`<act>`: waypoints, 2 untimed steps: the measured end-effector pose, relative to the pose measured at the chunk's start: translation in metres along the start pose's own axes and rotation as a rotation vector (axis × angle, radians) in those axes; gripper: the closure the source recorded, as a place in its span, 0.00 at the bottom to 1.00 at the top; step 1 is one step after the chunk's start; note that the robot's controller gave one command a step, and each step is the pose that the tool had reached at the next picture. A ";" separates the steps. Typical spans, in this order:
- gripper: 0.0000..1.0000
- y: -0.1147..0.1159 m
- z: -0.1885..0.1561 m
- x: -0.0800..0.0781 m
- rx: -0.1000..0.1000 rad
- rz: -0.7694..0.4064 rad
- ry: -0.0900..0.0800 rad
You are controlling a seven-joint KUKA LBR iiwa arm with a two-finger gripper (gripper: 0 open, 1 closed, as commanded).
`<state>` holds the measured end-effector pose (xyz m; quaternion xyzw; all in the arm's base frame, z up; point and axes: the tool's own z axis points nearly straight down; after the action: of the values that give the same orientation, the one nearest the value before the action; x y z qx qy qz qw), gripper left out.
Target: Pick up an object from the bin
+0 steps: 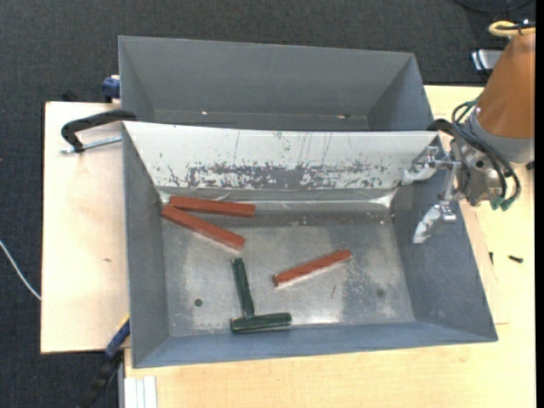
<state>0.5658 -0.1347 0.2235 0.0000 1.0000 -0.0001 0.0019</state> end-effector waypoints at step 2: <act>0.00 0.092 0.063 -0.021 -0.001 -0.283 -0.001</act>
Offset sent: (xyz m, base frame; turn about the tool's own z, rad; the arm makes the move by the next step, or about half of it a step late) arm 0.0205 0.0909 -0.0635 -0.2819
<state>0.5867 -0.0426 0.1601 -0.1412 0.9900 0.0003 0.0024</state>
